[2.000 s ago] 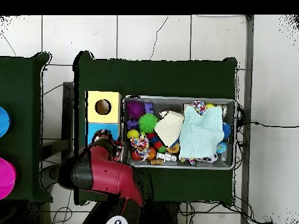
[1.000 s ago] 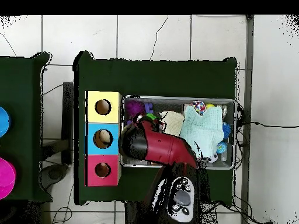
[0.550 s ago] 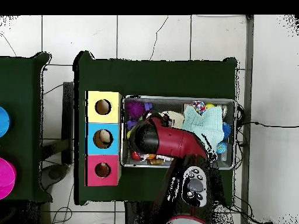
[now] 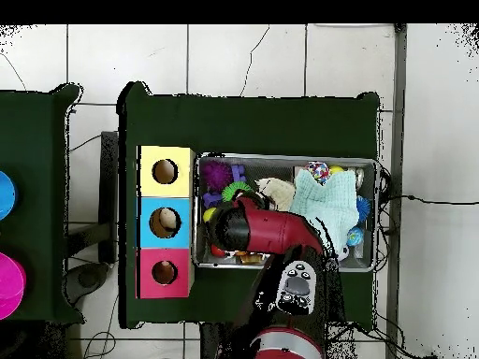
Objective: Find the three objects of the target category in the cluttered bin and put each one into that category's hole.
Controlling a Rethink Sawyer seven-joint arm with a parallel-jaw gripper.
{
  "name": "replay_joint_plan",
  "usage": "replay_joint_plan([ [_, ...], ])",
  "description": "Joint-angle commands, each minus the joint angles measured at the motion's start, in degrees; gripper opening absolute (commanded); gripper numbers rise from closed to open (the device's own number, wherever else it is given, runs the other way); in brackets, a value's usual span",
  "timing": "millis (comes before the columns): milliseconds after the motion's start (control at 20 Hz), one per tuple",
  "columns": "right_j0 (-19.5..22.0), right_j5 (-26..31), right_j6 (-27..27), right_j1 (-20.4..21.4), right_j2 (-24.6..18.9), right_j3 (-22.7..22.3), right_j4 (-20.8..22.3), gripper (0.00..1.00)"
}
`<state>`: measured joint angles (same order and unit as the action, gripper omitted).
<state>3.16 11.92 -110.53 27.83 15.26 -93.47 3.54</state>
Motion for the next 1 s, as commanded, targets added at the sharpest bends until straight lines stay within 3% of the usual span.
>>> replay_joint_plan([
  [50,1.71,-3.80,-4.45,-4.89,0.82,2.48,3.81,1.00],
  [400,4.07,-4.11,-3.08,-3.61,-0.28,2.30,5.74,1.00],
  [700,3.01,-1.24,-4.10,-4.32,0.69,3.11,4.67,1.00],
  [900,3.97,2.99,-3.33,-10.16,-0.18,7.48,3.20,1.00],
  [1000,4.38,2.03,-3.43,-14.60,-0.67,10.98,2.67,1.00],
])
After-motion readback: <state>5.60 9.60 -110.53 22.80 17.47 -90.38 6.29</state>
